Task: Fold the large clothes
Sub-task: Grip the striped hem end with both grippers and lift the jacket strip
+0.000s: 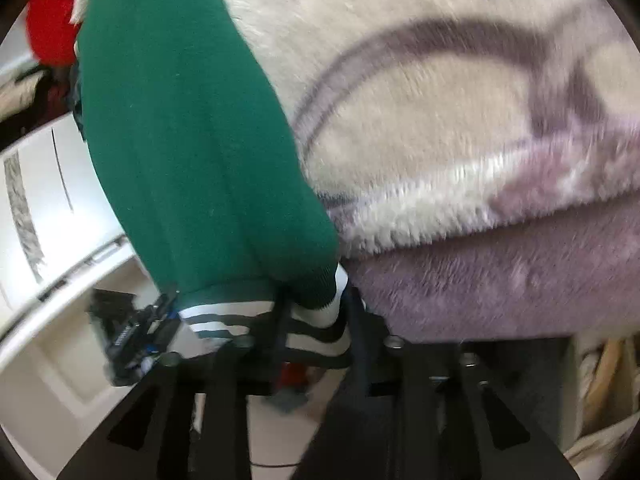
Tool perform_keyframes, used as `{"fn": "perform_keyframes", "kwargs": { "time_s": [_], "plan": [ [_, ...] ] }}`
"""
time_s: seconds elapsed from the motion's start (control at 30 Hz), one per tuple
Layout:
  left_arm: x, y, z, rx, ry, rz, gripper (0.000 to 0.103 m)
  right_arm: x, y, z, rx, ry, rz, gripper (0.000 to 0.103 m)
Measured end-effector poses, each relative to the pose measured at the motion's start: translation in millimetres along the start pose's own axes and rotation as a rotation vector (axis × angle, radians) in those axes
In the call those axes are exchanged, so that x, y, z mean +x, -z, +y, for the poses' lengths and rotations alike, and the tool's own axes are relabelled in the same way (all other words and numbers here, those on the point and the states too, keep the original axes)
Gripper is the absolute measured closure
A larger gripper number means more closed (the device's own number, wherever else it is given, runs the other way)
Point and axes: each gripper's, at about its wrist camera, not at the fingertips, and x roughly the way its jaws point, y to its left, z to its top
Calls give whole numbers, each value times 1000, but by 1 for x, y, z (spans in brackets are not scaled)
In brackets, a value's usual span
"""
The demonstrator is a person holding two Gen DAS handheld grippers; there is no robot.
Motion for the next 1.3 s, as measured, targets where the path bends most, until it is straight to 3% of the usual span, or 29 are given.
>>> {"fn": "perform_keyframes", "kwargs": {
  "time_s": [0.1, 0.17, 0.2, 0.23, 0.27, 0.37, 0.47, 0.5, 0.57, 0.6, 0.77, 0.9, 0.93, 1.0, 1.03, 1.13, 1.3],
  "plan": [
    [-3, 14, -11, 64, -33, 19, 74, -4, 9, -3, -20, 5, 21, 65],
    [2, 19, -24, 106, -104, 14, 75, -2, 16, -3, -35, 30, 10, 88],
    [6, 21, -29, 122, -143, 0, 81, -1, 17, -5, -25, 37, 2, 92],
    [7, 23, -30, 139, -162, -16, 95, -4, 19, -14, -10, 20, -2, 94],
    [7, 23, -23, 141, -174, -24, 94, -10, 22, -20, 3, 8, -7, 95],
    [13, 15, -2, 54, -114, 0, 90, 0, 22, -6, -27, 65, 2, 95],
    [2, 10, 2, 18, -54, 40, 86, 10, 12, -1, -39, 51, 25, 81],
    [-2, 9, 0, 35, -30, 38, 79, 10, 10, 2, -55, 64, 35, 58],
    [-4, 6, -3, 84, 10, 22, 45, 6, 8, 0, -82, 61, 22, 34],
    [-2, 3, -1, 98, 8, 17, 26, 4, 7, -3, -89, 19, 5, 33],
    [34, -3, 3, 105, 31, 39, 26, 22, -11, -25, -45, -135, 26, 32],
    [35, 1, -15, 153, -8, -5, 27, 39, -21, -25, -14, -264, 29, 31],
    [32, 4, -22, 180, -19, -14, 34, 40, -22, -24, -7, -276, 26, 32],
    [29, 10, -31, 208, -54, -22, 46, 42, -20, -22, 25, -329, 26, 49],
    [24, 11, -32, 204, -49, -26, 58, 44, -17, -21, 46, -354, 28, 53],
    [7, 17, -34, 174, -31, -55, 74, 50, -10, -18, 72, -378, 22, 70],
    [-27, 27, -64, 169, 24, -95, 77, 26, 18, 15, 20, -434, 27, 75]
  ]
}}
